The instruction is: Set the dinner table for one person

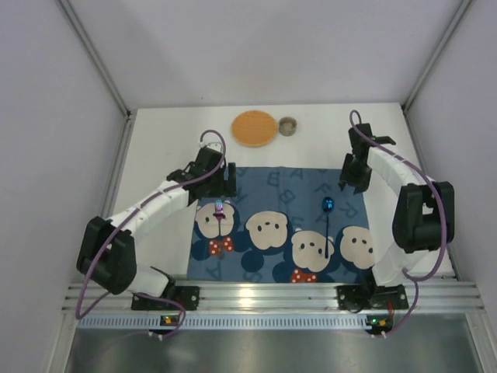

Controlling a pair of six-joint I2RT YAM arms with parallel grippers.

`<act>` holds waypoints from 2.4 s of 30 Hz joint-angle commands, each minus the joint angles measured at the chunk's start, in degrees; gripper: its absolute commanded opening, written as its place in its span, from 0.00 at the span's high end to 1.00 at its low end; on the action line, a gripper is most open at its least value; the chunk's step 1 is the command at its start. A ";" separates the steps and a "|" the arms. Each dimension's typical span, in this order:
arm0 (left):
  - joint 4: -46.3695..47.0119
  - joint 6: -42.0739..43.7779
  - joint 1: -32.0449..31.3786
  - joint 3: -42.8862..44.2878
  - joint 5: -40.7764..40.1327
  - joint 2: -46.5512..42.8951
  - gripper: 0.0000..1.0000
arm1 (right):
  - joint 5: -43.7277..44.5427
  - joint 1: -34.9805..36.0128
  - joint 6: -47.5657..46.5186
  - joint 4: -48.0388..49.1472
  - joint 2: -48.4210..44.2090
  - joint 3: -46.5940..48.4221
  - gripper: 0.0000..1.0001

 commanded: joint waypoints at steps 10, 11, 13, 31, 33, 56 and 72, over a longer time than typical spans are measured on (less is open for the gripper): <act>5.05 7.65 13.54 18.81 8.16 25.16 0.15 | -2.30 -2.59 1.39 1.79 17.85 11.47 1.00; 5.05 7.82 13.80 19.86 8.25 27.44 0.16 | -2.48 -2.59 1.48 1.88 18.83 12.00 1.00; 5.05 7.65 14.24 20.57 8.42 29.21 0.16 | -3.62 -2.50 1.48 1.79 21.37 14.28 1.00; 1.01 10.90 25.84 31.89 10.01 41.08 0.20 | -2.22 -2.50 1.39 -2.61 33.60 26.51 1.00; 0.31 10.90 26.72 33.31 10.18 42.05 0.20 | -2.48 -2.41 1.30 -2.87 34.22 27.64 1.00; 24.73 -18.80 26.81 44.65 31.80 45.73 0.20 | -10.21 -2.15 4.91 -2.34 6.02 13.87 0.27; 24.65 -24.43 21.01 59.25 32.24 62.79 0.26 | -7.67 -3.90 4.82 -3.92 -13.85 -4.16 0.28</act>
